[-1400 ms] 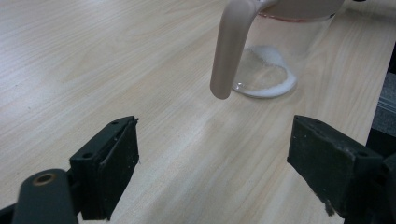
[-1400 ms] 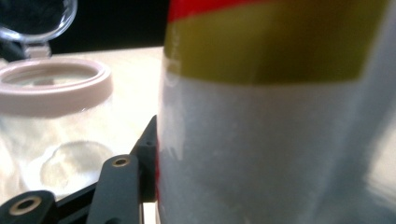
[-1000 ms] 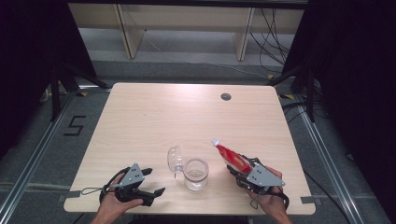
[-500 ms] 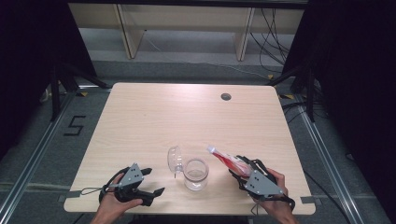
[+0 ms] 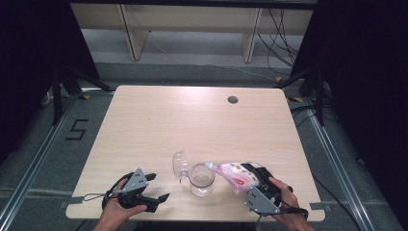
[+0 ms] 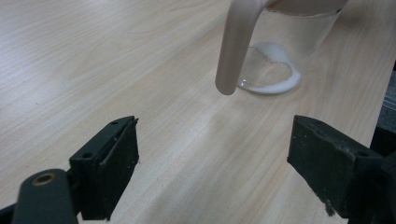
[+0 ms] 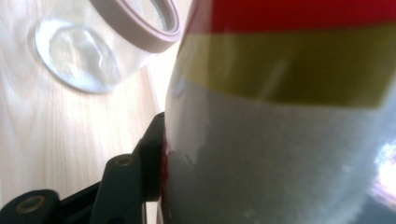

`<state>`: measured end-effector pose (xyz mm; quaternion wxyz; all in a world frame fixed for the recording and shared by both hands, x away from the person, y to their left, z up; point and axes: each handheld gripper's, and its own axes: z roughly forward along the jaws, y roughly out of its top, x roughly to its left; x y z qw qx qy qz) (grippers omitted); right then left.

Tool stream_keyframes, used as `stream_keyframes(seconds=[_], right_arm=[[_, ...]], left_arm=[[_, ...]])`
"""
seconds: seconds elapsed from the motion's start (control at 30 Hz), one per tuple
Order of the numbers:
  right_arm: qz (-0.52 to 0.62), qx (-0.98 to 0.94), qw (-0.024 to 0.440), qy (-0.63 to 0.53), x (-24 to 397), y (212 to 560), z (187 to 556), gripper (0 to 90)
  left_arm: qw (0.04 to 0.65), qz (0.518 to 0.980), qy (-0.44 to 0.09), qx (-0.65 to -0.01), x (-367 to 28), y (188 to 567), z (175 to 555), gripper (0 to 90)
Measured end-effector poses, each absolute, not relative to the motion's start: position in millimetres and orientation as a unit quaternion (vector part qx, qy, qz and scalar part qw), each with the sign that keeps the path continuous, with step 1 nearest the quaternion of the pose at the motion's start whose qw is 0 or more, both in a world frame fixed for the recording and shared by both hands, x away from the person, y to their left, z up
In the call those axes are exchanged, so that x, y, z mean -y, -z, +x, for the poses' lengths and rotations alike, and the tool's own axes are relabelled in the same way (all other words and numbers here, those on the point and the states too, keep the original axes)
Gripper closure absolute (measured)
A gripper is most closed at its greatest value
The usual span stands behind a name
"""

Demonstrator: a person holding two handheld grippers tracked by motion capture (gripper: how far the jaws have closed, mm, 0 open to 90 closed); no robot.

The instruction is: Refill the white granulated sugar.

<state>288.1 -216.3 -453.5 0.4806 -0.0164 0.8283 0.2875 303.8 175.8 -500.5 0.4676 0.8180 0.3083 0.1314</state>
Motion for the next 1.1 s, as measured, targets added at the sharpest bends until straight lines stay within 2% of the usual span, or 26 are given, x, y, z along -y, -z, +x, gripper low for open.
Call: stream_keyframes(seconds=[0.57,1.1], right_arm=[[-0.141,-0.813,0.546,-0.148,199.1,453.3,283.6,49.9],[-0.22,-0.791,0.567,-0.068,185.6,444.8,283.9,50.4]], left_arm=[[0.463,0.82,-0.137,-0.309,-178.8,500.1,305.7,15.7],[0.461,0.822,-0.133,-0.307,-177.7,500.5,305.2,15.6]])
